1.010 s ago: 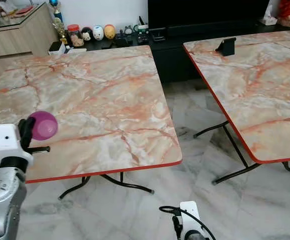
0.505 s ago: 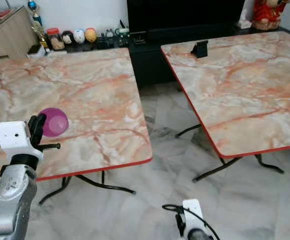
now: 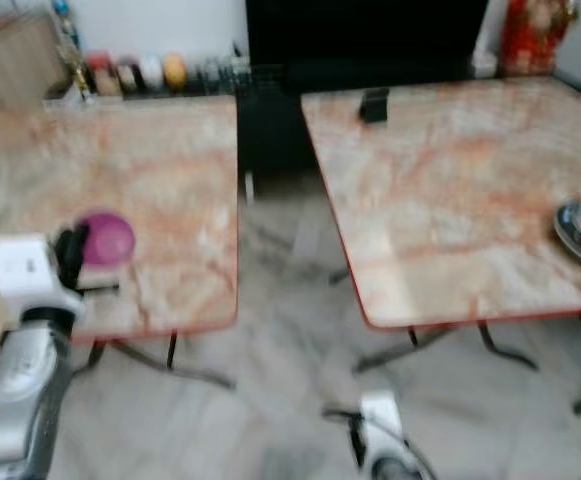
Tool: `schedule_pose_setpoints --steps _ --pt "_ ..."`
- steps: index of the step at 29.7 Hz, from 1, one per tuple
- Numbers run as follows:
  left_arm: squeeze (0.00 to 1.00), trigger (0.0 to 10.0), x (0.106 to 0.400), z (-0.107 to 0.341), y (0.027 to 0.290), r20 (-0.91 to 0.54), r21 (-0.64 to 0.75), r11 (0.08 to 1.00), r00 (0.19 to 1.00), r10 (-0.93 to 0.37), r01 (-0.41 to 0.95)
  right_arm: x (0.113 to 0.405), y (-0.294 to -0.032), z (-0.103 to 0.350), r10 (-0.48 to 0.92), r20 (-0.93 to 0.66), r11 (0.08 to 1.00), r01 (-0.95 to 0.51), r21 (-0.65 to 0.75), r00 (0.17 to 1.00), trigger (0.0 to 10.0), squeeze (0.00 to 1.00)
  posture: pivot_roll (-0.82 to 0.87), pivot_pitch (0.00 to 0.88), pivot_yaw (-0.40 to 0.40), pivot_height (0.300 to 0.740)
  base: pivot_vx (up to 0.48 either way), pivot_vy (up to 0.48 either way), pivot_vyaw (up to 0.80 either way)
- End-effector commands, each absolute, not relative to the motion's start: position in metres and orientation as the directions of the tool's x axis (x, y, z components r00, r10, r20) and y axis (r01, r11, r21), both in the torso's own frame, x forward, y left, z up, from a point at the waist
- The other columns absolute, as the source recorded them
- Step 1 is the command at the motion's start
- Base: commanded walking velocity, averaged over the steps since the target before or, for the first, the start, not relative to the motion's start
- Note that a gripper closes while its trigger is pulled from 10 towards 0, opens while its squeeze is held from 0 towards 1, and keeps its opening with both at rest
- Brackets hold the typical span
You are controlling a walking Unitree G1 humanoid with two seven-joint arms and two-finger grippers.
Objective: Setting the table
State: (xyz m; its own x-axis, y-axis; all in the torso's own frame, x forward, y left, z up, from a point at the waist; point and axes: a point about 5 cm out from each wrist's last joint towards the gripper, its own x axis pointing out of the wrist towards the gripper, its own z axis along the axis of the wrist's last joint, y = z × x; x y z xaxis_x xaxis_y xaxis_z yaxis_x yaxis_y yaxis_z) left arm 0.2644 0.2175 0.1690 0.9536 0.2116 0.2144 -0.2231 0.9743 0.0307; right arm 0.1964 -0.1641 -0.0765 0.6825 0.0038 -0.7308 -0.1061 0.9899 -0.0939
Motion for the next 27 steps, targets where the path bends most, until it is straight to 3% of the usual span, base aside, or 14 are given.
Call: schedule_pose_setpoints --steps 1,27 --pt "0.0 10.0 0.2653 0.1737 0.2141 0.231 0.024 0.977 0.952 0.199 -0.211 0.1994 -0.1717 -0.0741 -0.014 -0.721 0.99 -0.092 -0.107 0.693 10.0 0.0 -0.06 0.0 0.051 0.74 0.0 -0.454 0.0" --pt "0.0 10.0 0.2675 0.174 0.2137 0.233 0.023 0.979 0.953 0.193 -0.204 0.2035 -0.1677 -0.0716 -0.002 -0.704 0.991 -0.091 -0.095 0.71 10.0 0.0 -0.06 0.0 0.051 0.74 0.0 -0.443 0.0"
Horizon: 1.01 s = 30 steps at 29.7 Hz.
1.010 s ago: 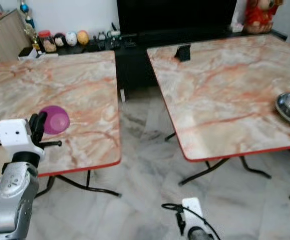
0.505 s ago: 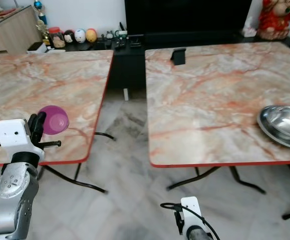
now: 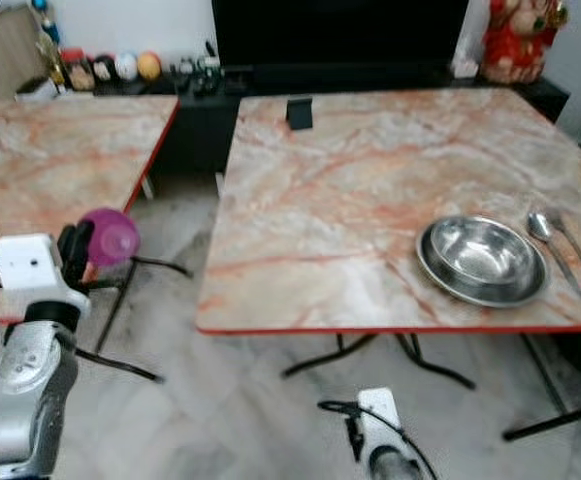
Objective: Setting the table
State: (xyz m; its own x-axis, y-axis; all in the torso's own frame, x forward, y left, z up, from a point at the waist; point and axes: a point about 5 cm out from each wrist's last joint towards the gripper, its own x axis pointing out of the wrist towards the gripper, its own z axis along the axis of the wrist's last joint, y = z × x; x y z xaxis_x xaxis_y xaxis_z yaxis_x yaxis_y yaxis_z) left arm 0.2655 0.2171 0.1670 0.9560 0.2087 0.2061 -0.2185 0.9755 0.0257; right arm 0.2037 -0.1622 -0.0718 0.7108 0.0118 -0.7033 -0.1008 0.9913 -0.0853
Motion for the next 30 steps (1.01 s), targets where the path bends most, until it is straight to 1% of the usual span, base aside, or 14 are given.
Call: schedule_pose_setpoints --steps 1,24,26,30 --pt "0.0 10.0 0.2675 0.174 0.2139 0.233 0.023 0.979 0.953 0.193 -0.204 0.2033 -0.1678 -0.0717 -0.002 -0.705 0.991 -0.091 -0.095 0.709 10.0 0.0 -0.06 0.0 0.051 0.74 0.0 -0.431 0.0" --pt "0.0 10.0 0.268 0.1716 0.218 0.221 0.041 0.982 0.96 0.172 -0.185 0.2054 -0.1691 -0.0701 -0.003 -0.696 0.99 -0.094 -0.101 0.718 10.0 0.0 -0.06 0.0 0.04 0.74 0.0 -0.424 0.0" --pt "0.0 10.0 0.269 0.1702 0.2174 0.204 0.044 0.986 0.968 0.149 -0.161 0.2039 -0.1712 -0.071 -0.008 -0.701 0.99 -0.091 -0.103 0.713 10.0 0.0 -0.06 0.0 0.039 0.74 0.0 -0.289 0.0" --pt "0.0 10.0 0.2712 0.1685 0.2181 0.178 0.048 0.991 0.977 0.118 -0.128 0.1984 -0.1743 -0.0743 -0.014 -0.721 0.991 -0.088 -0.104 0.692 10.0 0.0 -0.06 0.0 0.039 0.74 0.0 0.0 0.0"
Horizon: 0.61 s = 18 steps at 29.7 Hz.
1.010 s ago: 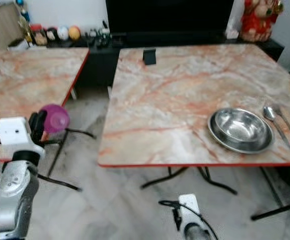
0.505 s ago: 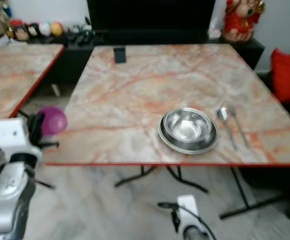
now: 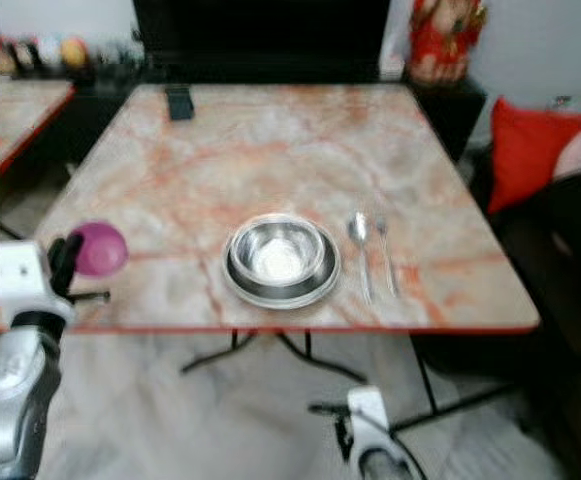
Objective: Setting the table
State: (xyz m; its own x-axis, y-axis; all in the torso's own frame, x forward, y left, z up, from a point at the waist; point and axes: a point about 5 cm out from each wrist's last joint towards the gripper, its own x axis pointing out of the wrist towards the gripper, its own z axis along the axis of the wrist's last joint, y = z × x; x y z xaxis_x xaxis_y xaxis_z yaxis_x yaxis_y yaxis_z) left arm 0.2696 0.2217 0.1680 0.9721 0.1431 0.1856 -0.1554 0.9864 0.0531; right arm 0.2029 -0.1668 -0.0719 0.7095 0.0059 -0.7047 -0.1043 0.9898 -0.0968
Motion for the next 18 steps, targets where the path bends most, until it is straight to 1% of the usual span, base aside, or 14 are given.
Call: schedule_pose_setpoints --steps 1,13,17,18 --pt "0.0 10.0 0.271 0.169 0.219 0.177 0.049 0.991 0.977 0.117 -0.128 0.198 -0.174 -0.074 -0.014 -0.722 0.991 -0.088 -0.103 0.692 10.0 0.0 -0.06 0.0 0.039 0.74 0.0 0.0 0.0" --pt "0.0 10.0 0.275 0.176 0.233 0.181 0.058 0.99 0.977 0.116 -0.128 0.197 -0.177 -0.075 -0.019 -0.727 0.991 -0.082 -0.104 0.687 10.0 0.0 -0.05 0.0 0.037 0.74 0.0 0.0 0.0" --pt "0.0 10.0 0.277 0.176 0.234 0.172 0.039 0.991 0.977 0.123 -0.132 0.192 -0.181 -0.078 -0.028 -0.746 0.992 -0.074 -0.103 0.665 10.0 0.0 -0.05 0.0 0.036 0.74 0.0 0.0 0.0" --pt "0.0 10.0 0.278 0.176 0.234 0.17 0.031 0.991 0.978 0.12 -0.127 0.191 -0.181 -0.078 -0.03 -0.75 0.992 -0.072 -0.103 0.661 10.0 0.0 -0.05 0.0 0.036 0.74 0.0 0.0 -0.43"
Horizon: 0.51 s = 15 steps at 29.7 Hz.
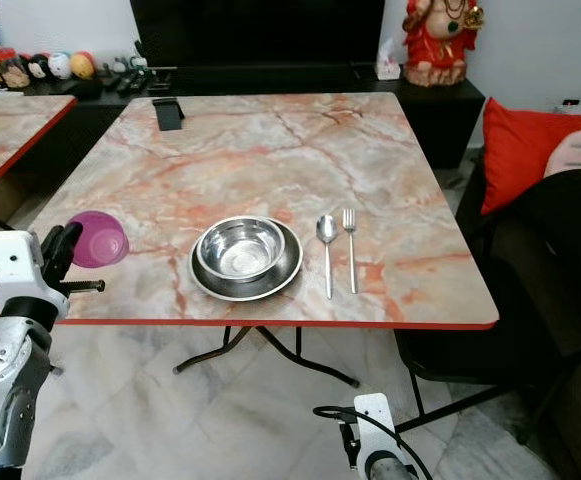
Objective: Setting the table
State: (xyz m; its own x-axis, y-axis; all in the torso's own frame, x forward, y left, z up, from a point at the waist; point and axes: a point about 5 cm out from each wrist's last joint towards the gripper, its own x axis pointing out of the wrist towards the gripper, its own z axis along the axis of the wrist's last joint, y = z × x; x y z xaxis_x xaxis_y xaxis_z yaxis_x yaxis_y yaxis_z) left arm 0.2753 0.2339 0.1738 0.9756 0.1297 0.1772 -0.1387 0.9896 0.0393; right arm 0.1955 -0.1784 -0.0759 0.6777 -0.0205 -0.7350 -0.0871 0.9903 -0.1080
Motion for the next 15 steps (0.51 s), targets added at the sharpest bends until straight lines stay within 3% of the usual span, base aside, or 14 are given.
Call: schedule_pose_setpoints --steps 1,3,15 --pt "0.0 10.0 0.2788 0.1762 0.2338 0.169 0.015 0.993 0.979 0.115 -0.12 0.1901 -0.1814 -0.0789 -0.031 -0.754 0.994 -0.062 -0.095 0.657 10.0 0.0 -0.05 0.0 0.036 0.74 0.0 0.0 -0.58" --pt "0.0 10.0 0.2797 0.1773 0.2343 0.171 0.0 0.993 0.978 0.119 -0.121 0.1899 -0.1816 -0.079 -0.031 -0.756 0.993 -0.067 -0.098 0.654 10.0 0.0 -0.05 0.0 0.035 0.74 0.249 0.0 -0.58" --pt "0.0 10.0 0.284 0.1824 0.2366 0.178 -0.034 0.992 0.976 0.122 -0.118 0.1885 -0.181 -0.0799 -0.027 -0.76 0.992 -0.076 -0.1 0.65 10.0 0.0 -0.05 0.0 0.038 0.74 0.29 0.0 0.0"
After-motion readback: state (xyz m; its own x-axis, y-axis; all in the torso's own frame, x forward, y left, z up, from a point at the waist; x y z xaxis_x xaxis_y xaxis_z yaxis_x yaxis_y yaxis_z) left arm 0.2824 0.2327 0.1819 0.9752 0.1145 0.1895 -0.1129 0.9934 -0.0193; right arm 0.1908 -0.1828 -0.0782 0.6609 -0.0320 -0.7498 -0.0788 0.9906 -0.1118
